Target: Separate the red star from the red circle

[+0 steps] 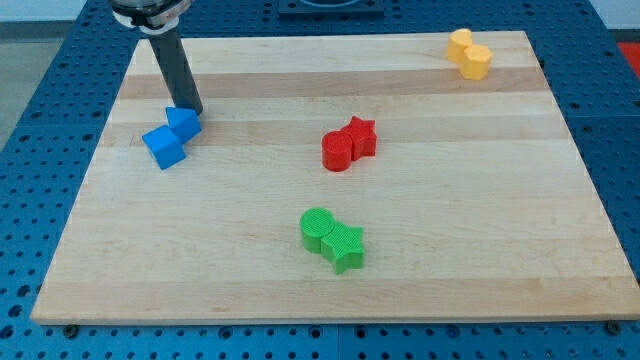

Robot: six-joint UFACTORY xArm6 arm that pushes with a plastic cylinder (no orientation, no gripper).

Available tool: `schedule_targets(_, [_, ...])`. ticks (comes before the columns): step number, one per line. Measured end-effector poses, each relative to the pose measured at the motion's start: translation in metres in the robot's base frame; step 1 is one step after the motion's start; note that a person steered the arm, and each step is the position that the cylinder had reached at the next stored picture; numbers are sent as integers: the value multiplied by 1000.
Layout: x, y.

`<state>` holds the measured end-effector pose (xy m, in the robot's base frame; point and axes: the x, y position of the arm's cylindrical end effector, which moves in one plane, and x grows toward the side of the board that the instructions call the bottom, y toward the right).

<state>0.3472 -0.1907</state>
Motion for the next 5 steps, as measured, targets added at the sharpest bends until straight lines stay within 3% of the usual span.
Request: schedule_targets(5, [13, 44])
